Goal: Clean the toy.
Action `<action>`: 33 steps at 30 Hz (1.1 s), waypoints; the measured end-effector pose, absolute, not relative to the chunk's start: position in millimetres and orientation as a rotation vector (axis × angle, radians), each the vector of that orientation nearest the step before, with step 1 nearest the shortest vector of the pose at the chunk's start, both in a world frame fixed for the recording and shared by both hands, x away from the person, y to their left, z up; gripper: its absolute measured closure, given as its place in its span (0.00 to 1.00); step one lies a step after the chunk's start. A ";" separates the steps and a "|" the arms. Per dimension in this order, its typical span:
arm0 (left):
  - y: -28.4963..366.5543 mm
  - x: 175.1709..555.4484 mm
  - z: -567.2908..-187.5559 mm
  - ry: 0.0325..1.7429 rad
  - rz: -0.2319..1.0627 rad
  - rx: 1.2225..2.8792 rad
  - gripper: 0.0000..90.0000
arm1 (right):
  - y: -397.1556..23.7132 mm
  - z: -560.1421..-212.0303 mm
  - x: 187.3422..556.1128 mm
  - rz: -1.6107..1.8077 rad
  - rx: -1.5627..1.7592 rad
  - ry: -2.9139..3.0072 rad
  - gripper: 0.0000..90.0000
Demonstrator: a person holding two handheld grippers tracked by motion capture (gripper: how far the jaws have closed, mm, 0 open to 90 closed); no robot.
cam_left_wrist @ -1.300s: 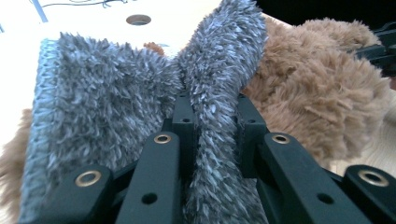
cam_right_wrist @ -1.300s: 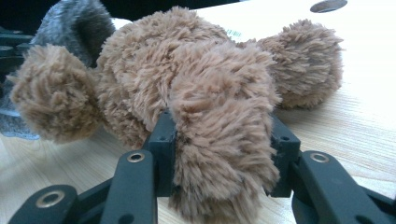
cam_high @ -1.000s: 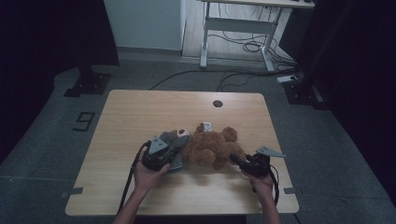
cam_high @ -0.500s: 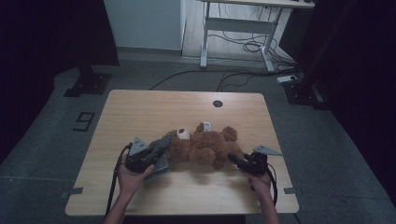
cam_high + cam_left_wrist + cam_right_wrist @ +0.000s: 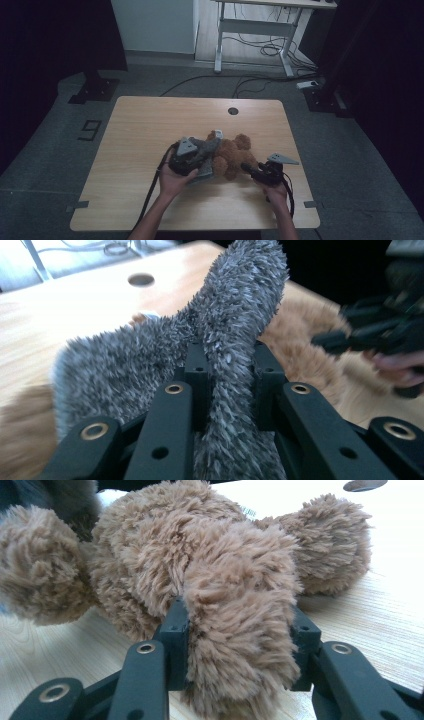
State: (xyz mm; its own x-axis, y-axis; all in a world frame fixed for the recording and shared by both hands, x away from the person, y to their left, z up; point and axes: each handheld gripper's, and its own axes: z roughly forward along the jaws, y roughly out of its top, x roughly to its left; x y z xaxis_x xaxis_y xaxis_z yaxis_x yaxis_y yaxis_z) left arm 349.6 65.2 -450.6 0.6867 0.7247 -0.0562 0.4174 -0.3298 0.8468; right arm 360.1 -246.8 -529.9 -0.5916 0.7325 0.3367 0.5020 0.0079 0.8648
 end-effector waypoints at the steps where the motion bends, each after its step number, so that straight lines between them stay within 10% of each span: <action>1: 63.2 350.9 -455.3 0.889 0.419 1.983 0.83 | -247.2 -530.1 360.3 1.625 1.296 2.069 0.63; 20: 161.8 337.5 -478.0 1.065 0.439 1.856 0.83 | -249.4 -531.9 360.1 1.650 1.307 2.070 0.63; 33: 143.9 333.5 -449.7 1.000 0.479 1.840 0.83 | -249.1 -532.2 360.3 1.650 1.305 2.066 0.63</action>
